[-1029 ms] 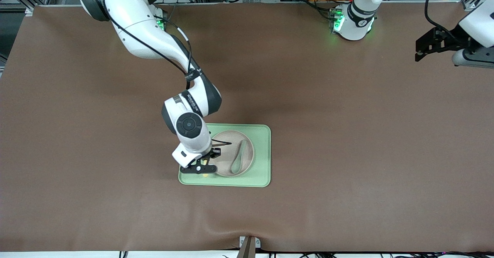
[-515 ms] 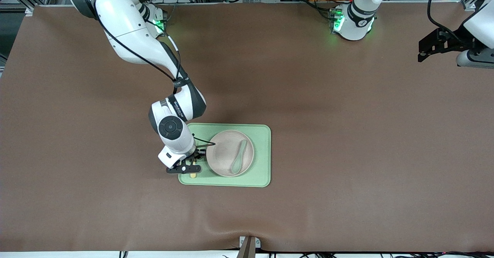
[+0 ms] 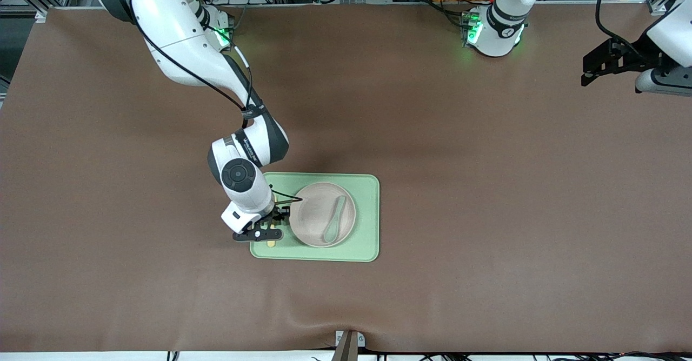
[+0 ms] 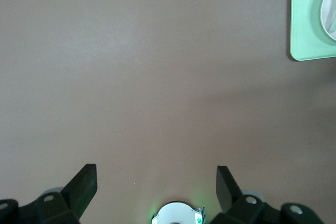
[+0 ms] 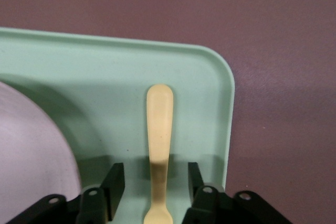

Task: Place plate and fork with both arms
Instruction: 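Move the fork off the plate and set it beside the plate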

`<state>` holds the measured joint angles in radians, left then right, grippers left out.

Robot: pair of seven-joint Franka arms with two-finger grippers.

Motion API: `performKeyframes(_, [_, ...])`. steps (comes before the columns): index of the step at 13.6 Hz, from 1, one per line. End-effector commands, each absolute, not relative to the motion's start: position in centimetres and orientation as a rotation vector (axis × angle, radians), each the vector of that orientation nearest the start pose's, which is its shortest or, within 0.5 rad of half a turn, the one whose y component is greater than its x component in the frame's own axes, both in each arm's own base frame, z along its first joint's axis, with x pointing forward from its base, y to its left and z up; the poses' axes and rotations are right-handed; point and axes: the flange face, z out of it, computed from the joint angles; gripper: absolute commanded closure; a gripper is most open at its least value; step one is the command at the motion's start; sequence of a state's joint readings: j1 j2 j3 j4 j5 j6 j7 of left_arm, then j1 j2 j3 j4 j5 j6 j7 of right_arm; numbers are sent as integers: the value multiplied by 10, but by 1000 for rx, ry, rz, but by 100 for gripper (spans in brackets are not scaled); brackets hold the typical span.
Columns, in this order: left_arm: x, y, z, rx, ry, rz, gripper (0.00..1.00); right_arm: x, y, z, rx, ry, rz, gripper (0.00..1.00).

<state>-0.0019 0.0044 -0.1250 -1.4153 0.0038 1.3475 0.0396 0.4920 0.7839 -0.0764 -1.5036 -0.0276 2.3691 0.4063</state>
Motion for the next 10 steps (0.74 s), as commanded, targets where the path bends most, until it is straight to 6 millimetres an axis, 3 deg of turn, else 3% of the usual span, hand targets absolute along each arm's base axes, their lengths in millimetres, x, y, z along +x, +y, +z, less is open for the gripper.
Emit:
performKeyframes(1, [527, -67, 678, -3135, 280, 85, 0, 665, 270, 265, -3163, -21, -180, 0])
performKeyframes(5, [527, -66, 678, -3135, 275, 87, 0, 673, 206, 346, -3178, 60, -120, 0])
performKeyframes(10, [528, -64, 675, -3133, 269, 94, 0, 668, 125, 420, -3183, 124, -71, 0])
